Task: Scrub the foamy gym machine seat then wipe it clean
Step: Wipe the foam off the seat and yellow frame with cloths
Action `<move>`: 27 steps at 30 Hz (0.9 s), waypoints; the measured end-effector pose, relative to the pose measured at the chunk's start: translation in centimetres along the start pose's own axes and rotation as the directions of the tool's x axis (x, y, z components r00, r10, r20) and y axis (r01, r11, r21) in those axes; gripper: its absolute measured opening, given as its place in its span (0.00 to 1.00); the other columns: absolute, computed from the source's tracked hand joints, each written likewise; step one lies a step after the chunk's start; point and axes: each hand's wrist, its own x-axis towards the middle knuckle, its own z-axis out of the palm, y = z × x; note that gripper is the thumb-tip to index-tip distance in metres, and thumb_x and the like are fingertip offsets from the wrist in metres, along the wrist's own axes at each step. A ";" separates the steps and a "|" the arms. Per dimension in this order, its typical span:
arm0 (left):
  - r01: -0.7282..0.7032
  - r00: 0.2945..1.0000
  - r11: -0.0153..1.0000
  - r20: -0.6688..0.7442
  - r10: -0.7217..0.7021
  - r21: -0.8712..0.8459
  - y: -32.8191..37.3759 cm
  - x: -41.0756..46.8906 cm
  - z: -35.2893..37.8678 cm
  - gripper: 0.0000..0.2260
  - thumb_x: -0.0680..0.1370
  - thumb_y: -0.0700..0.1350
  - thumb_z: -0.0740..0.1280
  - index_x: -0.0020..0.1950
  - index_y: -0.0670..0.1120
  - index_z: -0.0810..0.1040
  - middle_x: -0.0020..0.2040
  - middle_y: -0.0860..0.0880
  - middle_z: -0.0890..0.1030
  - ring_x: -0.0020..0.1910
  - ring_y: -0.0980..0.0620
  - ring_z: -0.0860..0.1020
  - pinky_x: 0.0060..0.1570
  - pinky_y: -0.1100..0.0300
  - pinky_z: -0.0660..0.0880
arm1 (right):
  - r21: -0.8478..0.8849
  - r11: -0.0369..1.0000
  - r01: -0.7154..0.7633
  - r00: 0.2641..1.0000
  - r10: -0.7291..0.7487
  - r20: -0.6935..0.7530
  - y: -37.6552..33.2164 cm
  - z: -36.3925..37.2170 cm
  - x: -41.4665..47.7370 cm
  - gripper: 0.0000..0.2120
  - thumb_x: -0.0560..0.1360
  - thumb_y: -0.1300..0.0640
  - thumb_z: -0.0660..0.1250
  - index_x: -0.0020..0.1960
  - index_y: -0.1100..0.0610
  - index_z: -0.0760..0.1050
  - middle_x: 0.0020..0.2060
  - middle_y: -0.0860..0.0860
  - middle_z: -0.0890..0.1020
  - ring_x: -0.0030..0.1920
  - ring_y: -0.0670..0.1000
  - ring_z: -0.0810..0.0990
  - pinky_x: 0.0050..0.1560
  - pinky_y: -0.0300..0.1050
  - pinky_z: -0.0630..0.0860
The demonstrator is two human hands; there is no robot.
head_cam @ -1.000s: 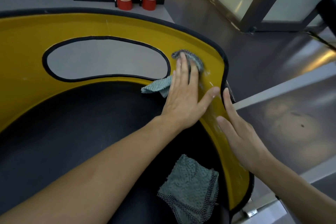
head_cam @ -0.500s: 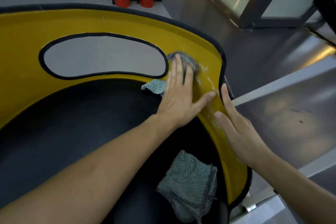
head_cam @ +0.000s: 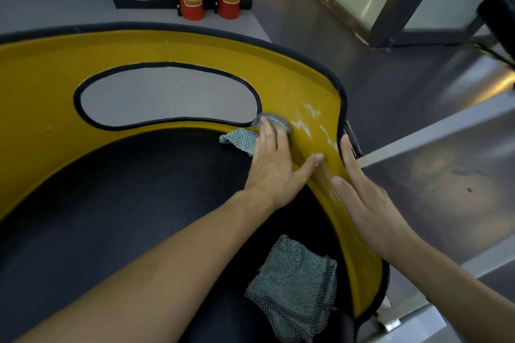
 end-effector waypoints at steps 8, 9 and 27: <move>0.098 0.979 0.988 0.166 -0.116 0.115 -1.4 -0.2 0.7 0.52 0.76 0.75 0.50 0.81 0.36 0.38 0.79 0.37 0.31 0.80 0.44 0.34 0.79 0.47 0.38 | 0.002 1.000 -0.024 1.000 0.024 0.001 -0.3 -0.1 0.0 0.33 0.76 0.34 0.48 0.78 0.31 0.39 0.70 0.27 0.53 0.65 0.25 0.54 0.61 0.20 0.53; 0.179 0.962 0.983 0.200 -0.184 0.042 -0.5 0.1 0.4 0.52 0.76 0.75 0.50 0.81 0.36 0.38 0.79 0.37 0.31 0.80 0.43 0.34 0.79 0.48 0.37 | 0.002 1.000 -0.028 1.000 0.028 0.001 -0.2 -0.1 0.0 0.34 0.76 0.34 0.48 0.78 0.31 0.39 0.72 0.29 0.54 0.66 0.27 0.55 0.65 0.25 0.55; 0.130 0.988 0.962 0.115 -0.104 -0.242 -0.5 -0.1 0.6 0.49 0.78 0.71 0.58 0.81 0.43 0.35 0.80 0.44 0.29 0.82 0.44 0.41 0.80 0.46 0.47 | 0.017 0.998 -0.054 0.998 0.054 0.012 -0.1 -0.1 0.0 0.33 0.76 0.35 0.48 0.78 0.30 0.39 0.71 0.32 0.58 0.61 0.27 0.59 0.60 0.23 0.58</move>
